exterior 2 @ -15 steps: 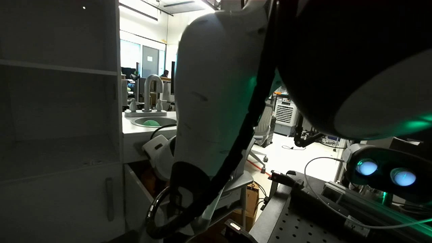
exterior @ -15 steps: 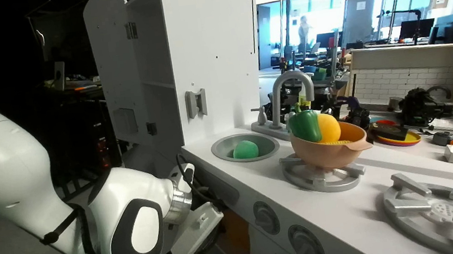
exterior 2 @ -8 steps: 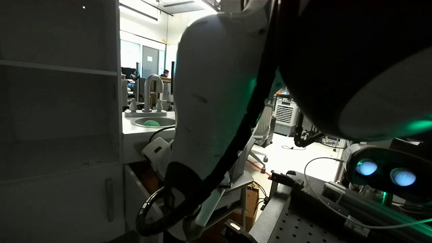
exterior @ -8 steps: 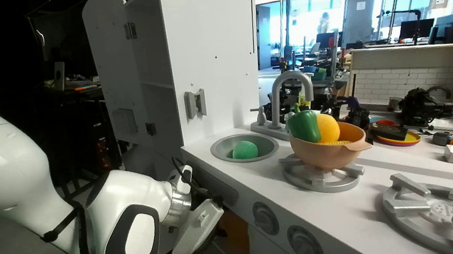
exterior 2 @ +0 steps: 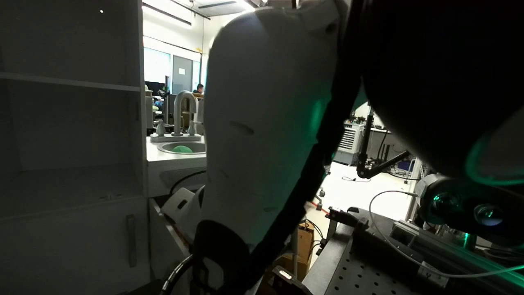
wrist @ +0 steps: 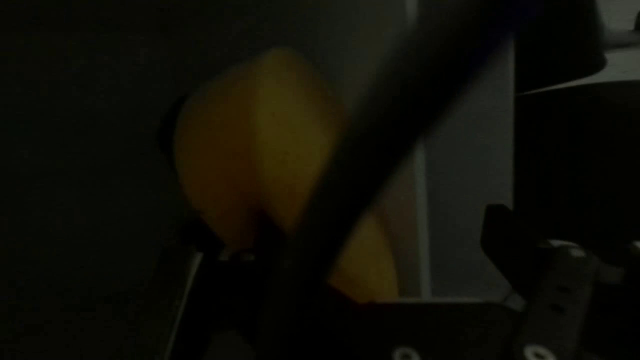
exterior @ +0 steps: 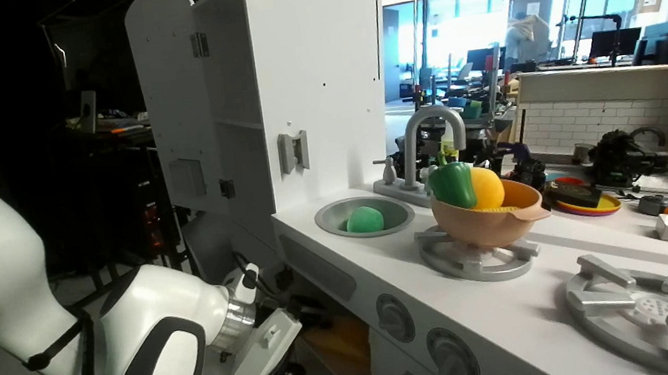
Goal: Put the blue bottle and the orange sponge in the top compartment of the cabinet under the sink the close the cabinet door
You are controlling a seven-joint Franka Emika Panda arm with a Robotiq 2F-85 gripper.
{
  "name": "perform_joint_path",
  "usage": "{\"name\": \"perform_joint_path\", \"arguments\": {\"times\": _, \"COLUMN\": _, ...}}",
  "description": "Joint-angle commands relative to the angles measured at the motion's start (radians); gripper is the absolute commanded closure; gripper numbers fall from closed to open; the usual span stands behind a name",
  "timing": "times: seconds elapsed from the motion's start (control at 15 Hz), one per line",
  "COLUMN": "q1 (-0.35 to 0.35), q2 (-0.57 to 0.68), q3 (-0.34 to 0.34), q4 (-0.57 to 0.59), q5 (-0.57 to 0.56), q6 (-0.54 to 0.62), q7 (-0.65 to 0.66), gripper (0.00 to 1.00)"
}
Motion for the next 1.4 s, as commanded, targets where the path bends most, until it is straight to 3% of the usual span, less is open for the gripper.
{"name": "perform_joint_path", "arguments": {"times": 0.0, "q1": 0.054, "q2": -0.009, "q3": 0.014, "q4": -0.057, "q5": -0.129, "q6": 0.050, "q7": 0.169, "gripper": 0.00}}
{"name": "perform_joint_path", "arguments": {"times": 0.27, "q1": 0.089, "q2": -0.002, "q3": -0.030, "q4": -0.064, "q5": -0.225, "q6": 0.061, "q7": 0.356, "gripper": 0.00}}
{"name": "perform_joint_path", "arguments": {"times": 0.67, "q1": 0.100, "q2": 0.033, "q3": -0.069, "q4": -0.030, "q5": -0.211, "q6": 0.086, "q7": 0.475, "gripper": 0.00}}
{"name": "perform_joint_path", "arguments": {"times": 0.93, "q1": 0.093, "q2": 0.058, "q3": -0.135, "q4": 0.035, "q5": -0.202, "q6": 0.030, "q7": 0.513, "gripper": 0.00}}
{"name": "perform_joint_path", "arguments": {"times": 1.0, "q1": 0.075, "q2": 0.067, "q3": -0.136, "q4": 0.069, "q5": -0.152, "q6": 0.019, "q7": 0.462, "gripper": 0.00}}
{"name": "perform_joint_path", "arguments": {"times": 1.07, "q1": 0.054, "q2": -0.001, "q3": -0.128, "q4": 0.028, "q5": -0.138, "q6": 0.030, "q7": 0.395, "gripper": 0.00}}
{"name": "perform_joint_path", "arguments": {"times": 1.33, "q1": 0.009, "q2": 0.001, "q3": -0.141, "q4": 0.103, "q5": -0.142, "q6": -0.039, "q7": 0.383, "gripper": 0.00}}
